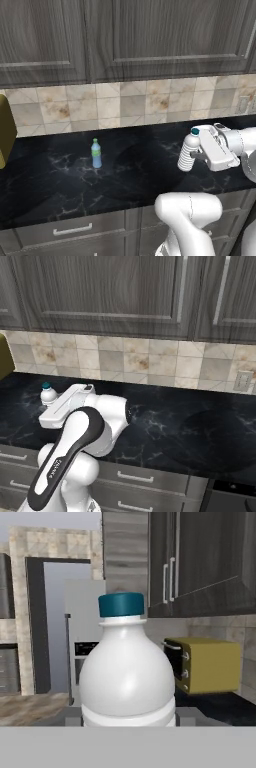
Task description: Take the bottled waters from the counter and place them in the freezer to freeze. Close the freezer door after placing the bottles.
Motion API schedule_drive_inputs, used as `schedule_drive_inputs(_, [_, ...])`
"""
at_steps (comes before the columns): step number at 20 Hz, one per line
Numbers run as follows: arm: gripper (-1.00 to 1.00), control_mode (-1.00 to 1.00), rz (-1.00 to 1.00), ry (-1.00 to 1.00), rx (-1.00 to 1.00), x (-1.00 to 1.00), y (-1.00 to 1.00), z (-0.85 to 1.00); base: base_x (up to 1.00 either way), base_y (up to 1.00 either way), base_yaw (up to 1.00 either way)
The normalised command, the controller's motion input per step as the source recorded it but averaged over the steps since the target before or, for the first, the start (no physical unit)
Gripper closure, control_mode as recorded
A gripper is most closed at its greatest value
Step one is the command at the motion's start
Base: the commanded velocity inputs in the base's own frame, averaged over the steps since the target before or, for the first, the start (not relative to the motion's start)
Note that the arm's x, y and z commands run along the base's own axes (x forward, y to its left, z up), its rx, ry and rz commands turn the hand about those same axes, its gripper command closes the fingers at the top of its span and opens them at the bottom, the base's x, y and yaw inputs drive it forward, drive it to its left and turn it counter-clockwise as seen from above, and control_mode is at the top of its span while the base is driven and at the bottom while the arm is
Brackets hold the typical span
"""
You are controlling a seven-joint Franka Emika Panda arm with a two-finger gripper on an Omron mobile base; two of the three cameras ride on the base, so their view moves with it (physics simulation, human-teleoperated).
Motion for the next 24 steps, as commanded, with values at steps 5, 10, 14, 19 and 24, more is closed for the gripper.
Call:
schedule_drive_inputs(5, [1.00,1.00,0.00,0.00,0.00,0.00,0.00,0.00,-0.30,0.68,0.07])
schedule_drive_inputs(10, [1.00,1.00,0.00,0.00,0.00,0.00,0.00,0.00,-0.51,0.79,0.14])
schedule_drive_inputs(14, [1.00,1.00,0.00,0.00,0.00,0.00,0.00,0.00,-0.70,0.70,0.13])
schedule_drive_inputs(19, [1.00,1.00,0.00,0.00,0.00,0.00,0.00,0.00,-0.93,0.50,0.12])
schedule_drive_inputs(24, [1.00,1.00,0.00,0.00,0.00,0.00,0.00,0.00,-0.89,0.52,0.12])
